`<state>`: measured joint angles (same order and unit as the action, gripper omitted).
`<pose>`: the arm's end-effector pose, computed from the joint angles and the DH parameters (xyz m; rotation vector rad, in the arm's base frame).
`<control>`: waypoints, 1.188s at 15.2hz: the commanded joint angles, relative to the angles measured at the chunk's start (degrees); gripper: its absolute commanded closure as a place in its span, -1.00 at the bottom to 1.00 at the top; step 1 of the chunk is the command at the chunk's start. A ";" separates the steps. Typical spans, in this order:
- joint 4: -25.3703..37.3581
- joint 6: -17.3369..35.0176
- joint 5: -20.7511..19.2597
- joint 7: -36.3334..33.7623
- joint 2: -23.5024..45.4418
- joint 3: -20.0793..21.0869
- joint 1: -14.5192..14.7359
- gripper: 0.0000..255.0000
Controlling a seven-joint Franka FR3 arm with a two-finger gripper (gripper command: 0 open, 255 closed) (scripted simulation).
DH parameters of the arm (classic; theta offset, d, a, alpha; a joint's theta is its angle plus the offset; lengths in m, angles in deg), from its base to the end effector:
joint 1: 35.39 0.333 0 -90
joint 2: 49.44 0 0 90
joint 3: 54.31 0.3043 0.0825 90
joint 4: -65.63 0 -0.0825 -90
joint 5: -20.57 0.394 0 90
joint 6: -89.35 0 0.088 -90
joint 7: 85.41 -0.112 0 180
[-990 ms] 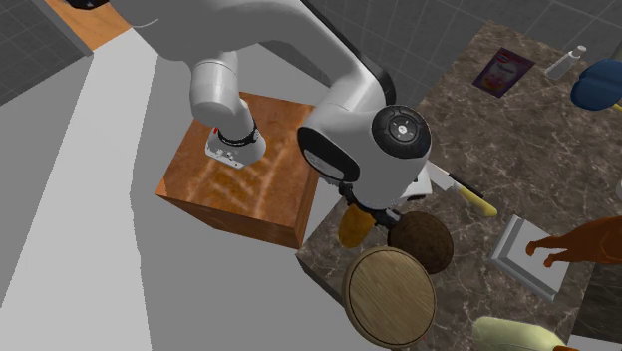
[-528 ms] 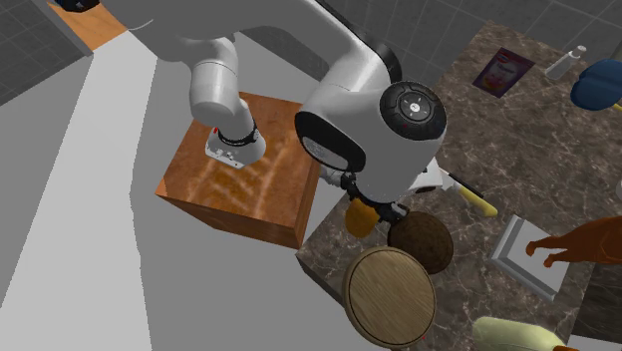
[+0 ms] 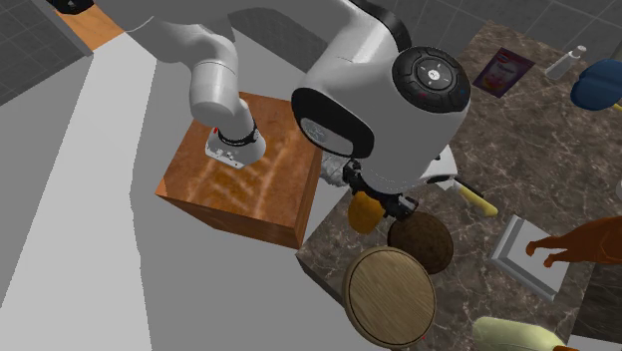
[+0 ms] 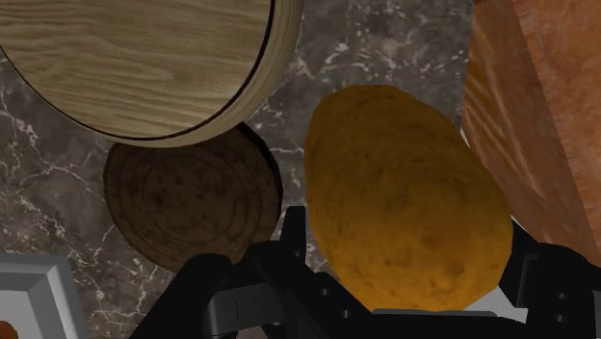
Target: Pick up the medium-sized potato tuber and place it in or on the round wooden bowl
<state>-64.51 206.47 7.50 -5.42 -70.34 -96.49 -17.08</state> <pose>0.4327 -0.2198 0.4481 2.6521 1.6362 0.1024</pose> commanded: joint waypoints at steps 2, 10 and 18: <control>1.87 -2.46 -0.02 -0.20 -0.63 0.63 -0.03 1.00; 12.69 -4.97 6.01 7.46 8.67 -5.53 2.39 1.00; 34.75 -10.97 29.18 27.37 36.03 -12.73 -4.38 1.00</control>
<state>-32.74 196.51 33.26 19.29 -38.09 -109.22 -19.33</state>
